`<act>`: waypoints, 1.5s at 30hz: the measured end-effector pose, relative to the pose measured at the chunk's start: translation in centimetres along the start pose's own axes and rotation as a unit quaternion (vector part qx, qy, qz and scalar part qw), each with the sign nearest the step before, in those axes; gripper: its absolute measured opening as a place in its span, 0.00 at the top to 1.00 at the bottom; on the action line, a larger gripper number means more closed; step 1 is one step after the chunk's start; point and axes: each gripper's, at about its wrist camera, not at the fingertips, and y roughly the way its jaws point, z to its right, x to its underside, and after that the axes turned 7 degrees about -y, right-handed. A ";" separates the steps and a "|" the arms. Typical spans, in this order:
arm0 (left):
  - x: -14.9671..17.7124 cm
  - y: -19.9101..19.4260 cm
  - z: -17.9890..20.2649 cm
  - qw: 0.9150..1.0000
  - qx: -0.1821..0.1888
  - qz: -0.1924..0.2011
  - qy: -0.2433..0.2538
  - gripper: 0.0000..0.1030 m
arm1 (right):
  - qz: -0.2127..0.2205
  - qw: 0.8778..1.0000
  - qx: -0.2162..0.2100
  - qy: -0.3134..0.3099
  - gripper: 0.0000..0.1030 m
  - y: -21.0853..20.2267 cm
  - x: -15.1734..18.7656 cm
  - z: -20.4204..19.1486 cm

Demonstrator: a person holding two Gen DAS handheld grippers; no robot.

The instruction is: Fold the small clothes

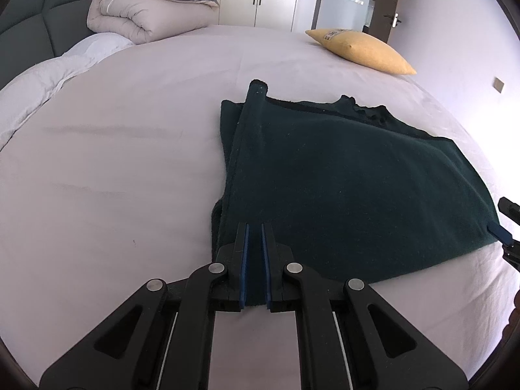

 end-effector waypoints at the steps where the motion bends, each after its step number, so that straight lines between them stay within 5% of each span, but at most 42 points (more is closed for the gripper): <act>1: 0.0 0.1 -0.1 1.000 0.001 -0.001 -0.002 0.93 | -0.005 1.000 -0.005 -0.006 0.47 0.2 0.3 -0.5; 5: -0.1 0.3 -1.1 1.000 0.012 -0.008 -0.020 0.93 | -0.028 0.999 -0.028 -0.021 0.47 2.2 1.1 -2.3; 14: -0.7 -1.5 -5.9 0.985 0.113 0.001 -0.128 0.93 | -0.062 0.993 -0.040 -0.091 0.45 6.5 0.1 -7.9; 17: -1.8 -0.5 -6.8 0.979 0.150 -0.015 -0.138 0.74 | -0.073 0.991 -0.040 -0.109 0.44 8.1 0.2 -9.6; 19: -2.6 -0.1 -6.9 0.979 0.154 -0.011 -0.131 0.39 | -0.085 0.989 -0.045 -0.110 0.43 9.2 0.7 -10.0; 22: -3.7 -0.1 -6.8 0.977 0.177 0.002 -0.122 0.31 | -0.104 0.986 -0.044 -0.122 0.43 10.7 1.2 -10.6; 27: -3.1 2.9 -6.2 0.978 0.166 -0.039 -0.118 0.31 | -0.122 0.981 -0.074 -0.129 0.43 13.8 0.1 -12.6; 29: -2.4 3.7 -6.3 0.975 0.173 -0.046 -0.128 0.38 | -0.137 0.976 -0.090 -0.145 0.43 16.0 -0.6 -14.2; 31: -1.7 4.5 -6.4 0.972 0.185 -0.053 -0.136 0.57 | -0.153 0.972 -0.092 -0.155 0.43 18.3 -1.1 -15.5; 34: -1.1 4.9 -6.5 0.970 0.190 -0.051 -0.144 0.67 | -0.175 0.969 -0.095 -0.148 0.43 22.1 -2.0 -16.8; 38: -0.5 5.4 -7.2 0.965 0.203 -0.054 -0.155 0.70 | -0.222 0.961 -0.102 -0.133 0.43 27.4 -1.9 -17.9; 45: -0.3 5.7 -7.8 0.960 0.211 -0.048 -0.178 0.73 | -0.203 0.959 -0.074 -0.182 0.37 31.1 -1.7 -22.3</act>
